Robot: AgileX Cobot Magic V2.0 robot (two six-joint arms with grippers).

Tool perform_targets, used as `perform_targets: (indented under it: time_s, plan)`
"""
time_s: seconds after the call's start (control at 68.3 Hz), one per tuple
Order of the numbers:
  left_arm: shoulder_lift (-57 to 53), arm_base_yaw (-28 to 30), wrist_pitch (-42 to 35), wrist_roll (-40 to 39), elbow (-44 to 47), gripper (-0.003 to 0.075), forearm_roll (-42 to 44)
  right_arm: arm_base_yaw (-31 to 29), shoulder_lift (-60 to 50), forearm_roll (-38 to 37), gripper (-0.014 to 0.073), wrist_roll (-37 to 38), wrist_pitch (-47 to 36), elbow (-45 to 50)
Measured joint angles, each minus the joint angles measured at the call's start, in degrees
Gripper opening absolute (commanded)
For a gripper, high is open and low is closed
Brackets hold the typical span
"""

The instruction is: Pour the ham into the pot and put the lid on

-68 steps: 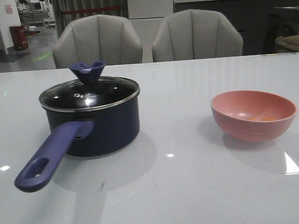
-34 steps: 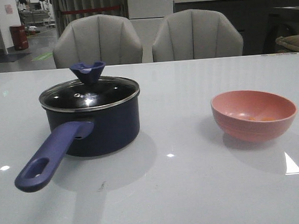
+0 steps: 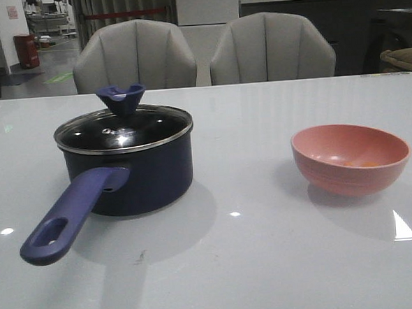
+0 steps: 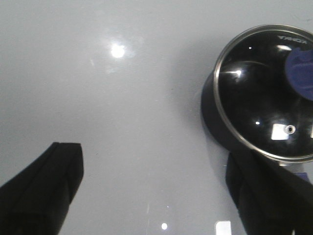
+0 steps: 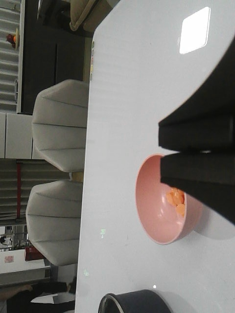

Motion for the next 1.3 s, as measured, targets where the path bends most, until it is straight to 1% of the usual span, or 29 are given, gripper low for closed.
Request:
perform_targets:
  time_s: [0.293, 0.395, 0.644, 0.761, 0.879, 1.069, 1.303]
  plan:
    - [16.28, -10.23, 4.75, -5.83, -15.96, 0.0636, -0.27, 0.00, 0.00, 0.00, 0.0146, 0.00, 0.00, 0.00]
    - [21.65, -13.28, 6.87, -8.38, -20.76, 0.0636, 0.98, 0.00, 0.00, 0.00, 0.0146, 0.00, 0.00, 0.00]
    - [32.19, -18.80, 11.93, -12.96, -31.96, 0.0636, 3.86, 0.00, 0.00, 0.00, 0.0146, 0.00, 0.00, 0.00]
    - [35.67, -19.67, 14.80, -15.99, -36.20, 0.0636, 6.23, 0.00, 0.00, 0.00, 0.0146, 0.00, 0.00, 0.00]
    - [38.37, -19.78, 17.09, -17.07, -38.89, 0.0636, 7.12, 0.00, 0.00, 0.00, 0.0146, 0.00, 0.00, 0.00]
    - [40.67, -19.78, 17.85, -17.42, -40.40, 0.0636, 6.20, 0.00, 0.00, 0.00, 0.0146, 0.00, 0.00, 0.00]
    - [40.86, -19.78, 18.06, -17.63, -40.52, 0.0636, 5.82, 0.00, 0.00, 0.00, 0.0146, 0.00, 0.00, 0.00]
